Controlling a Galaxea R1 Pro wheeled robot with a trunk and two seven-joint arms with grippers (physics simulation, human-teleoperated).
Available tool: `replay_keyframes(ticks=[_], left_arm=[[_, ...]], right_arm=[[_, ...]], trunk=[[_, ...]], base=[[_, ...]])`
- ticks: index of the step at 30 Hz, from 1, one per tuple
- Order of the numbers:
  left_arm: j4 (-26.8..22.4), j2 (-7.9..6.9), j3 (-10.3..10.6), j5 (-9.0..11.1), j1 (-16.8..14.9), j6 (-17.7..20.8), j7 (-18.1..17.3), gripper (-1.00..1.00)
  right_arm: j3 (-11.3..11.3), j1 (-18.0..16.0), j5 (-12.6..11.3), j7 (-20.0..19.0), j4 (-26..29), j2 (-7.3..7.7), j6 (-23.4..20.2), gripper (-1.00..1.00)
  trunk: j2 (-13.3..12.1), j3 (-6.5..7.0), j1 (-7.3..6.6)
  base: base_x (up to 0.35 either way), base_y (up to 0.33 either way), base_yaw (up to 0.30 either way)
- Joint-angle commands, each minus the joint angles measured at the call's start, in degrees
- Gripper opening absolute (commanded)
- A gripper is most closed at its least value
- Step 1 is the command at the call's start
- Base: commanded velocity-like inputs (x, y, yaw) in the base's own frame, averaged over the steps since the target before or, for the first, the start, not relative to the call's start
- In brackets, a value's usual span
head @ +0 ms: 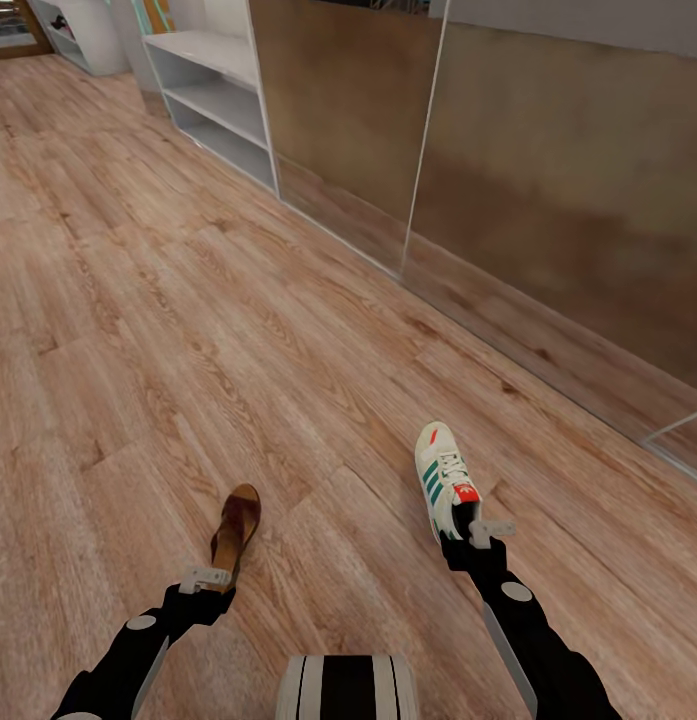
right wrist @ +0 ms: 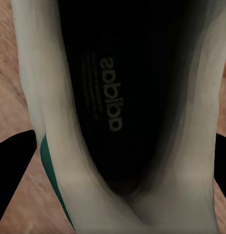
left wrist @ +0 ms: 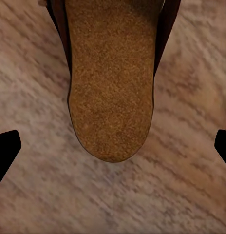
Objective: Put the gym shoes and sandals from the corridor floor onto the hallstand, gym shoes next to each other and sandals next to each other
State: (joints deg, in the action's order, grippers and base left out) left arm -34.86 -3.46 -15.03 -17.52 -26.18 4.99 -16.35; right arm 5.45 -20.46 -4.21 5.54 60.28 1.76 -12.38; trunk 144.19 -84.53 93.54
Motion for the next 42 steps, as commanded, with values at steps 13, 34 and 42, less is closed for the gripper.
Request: replay_keyframes(ticks=[13, 34, 42], left_arm=[[-0.12, -0.09, -0.42, -0.41, -0.01, 0.29, -0.5, 1.0], [-0.37, -0.16, -0.42, -0.5, -0.01, 0.29, -0.44, 1.0], [-0.39, -0.15, -0.39, -0.5, -0.01, 0.28, -0.44, 1.0]], right_arm=[[0.35, -0.02, -0.44, 0.52, 0.1, 0.08, -0.28, -1.0], [0.55, -1.76, -0.76, -0.11, 25.27, -0.63, -22.36, -1.0], [0.64, -2.29, -0.52, -7.47, 24.24, -0.71, -23.38, -1.0]], trunk=[[0.14, -2.59, 0.22], [0.14, -2.75, 0.22], [0.18, -3.41, 0.3]], base=[[0.0, 0.0, -0.005], [0.0, 0.0, 0.0], [0.0, 0.0, 0.0]])
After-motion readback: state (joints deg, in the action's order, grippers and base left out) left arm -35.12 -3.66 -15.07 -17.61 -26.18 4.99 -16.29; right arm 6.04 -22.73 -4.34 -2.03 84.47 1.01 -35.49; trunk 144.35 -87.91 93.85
